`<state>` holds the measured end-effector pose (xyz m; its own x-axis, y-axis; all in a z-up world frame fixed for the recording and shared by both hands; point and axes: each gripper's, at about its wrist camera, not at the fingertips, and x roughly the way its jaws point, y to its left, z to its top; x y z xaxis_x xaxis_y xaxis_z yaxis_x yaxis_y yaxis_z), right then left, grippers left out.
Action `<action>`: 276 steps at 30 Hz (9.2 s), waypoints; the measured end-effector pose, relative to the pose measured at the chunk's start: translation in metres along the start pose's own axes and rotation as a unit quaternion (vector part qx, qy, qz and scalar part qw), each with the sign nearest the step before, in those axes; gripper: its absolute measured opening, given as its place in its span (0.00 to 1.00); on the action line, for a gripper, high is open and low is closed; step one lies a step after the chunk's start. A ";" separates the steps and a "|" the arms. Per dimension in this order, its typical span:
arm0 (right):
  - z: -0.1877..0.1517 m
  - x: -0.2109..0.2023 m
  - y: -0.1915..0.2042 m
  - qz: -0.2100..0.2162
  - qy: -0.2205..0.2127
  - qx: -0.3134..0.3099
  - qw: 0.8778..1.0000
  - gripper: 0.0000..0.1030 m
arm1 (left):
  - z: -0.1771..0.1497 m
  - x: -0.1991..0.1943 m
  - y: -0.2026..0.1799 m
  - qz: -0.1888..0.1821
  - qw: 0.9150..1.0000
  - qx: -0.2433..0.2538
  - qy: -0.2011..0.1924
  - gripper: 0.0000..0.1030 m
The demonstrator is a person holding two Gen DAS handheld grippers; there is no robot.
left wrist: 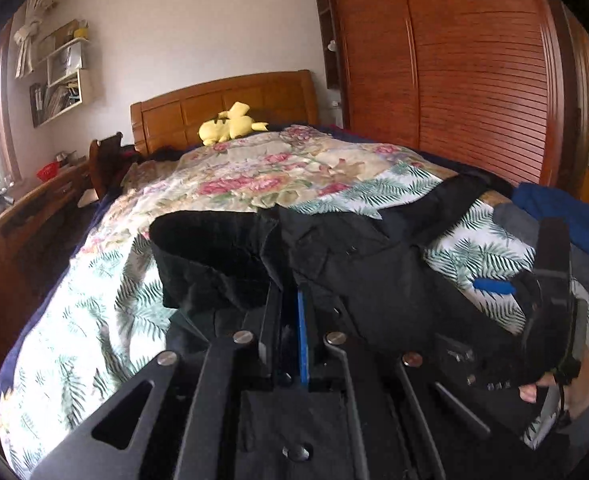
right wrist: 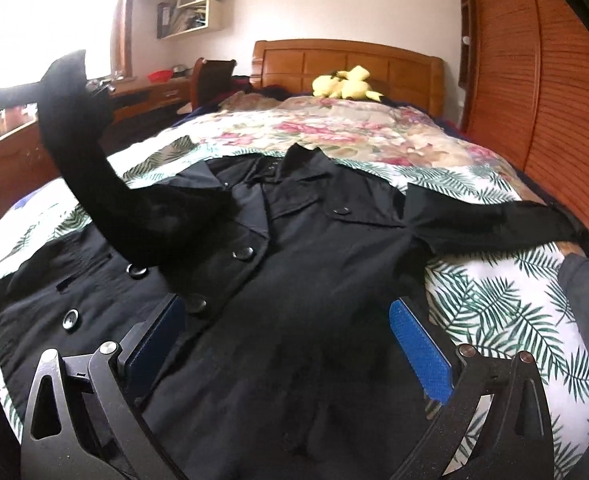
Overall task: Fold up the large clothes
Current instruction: 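Lay the sleeve on the coat body and open the left gripper, then move the right gripper to the other coat sleeve and grasp it, then fold the held sleeve across the coat front toward the left gripper, then open the right gripper on the folded sleeve and withdraw it, then move the right gripper to the coat's side edge and grasp it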
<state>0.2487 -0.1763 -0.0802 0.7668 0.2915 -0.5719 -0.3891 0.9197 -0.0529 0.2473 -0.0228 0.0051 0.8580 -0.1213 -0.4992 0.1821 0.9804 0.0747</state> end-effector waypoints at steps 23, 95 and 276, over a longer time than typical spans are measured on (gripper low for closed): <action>-0.013 -0.019 -0.013 0.013 -0.001 0.024 1.000 1.00 | -0.032 -0.079 -0.022 -0.044 0.999 -0.014 -0.026 0.22; -0.023 -0.046 0.100 0.203 -0.018 -0.022 0.979 0.01 | -0.144 -0.041 0.104 0.058 0.990 -0.120 0.044 0.22; 0.093 0.048 -0.082 0.048 0.037 0.001 0.998 0.00 | -0.091 0.092 -0.022 -0.070 0.997 -0.026 -0.007 0.22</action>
<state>0.3647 -0.2132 -0.0275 0.6860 0.3582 -0.6333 -0.4578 0.8890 0.0069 0.2786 -0.0411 -0.1213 0.8321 -0.2592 -0.4904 0.2761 0.9603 -0.0391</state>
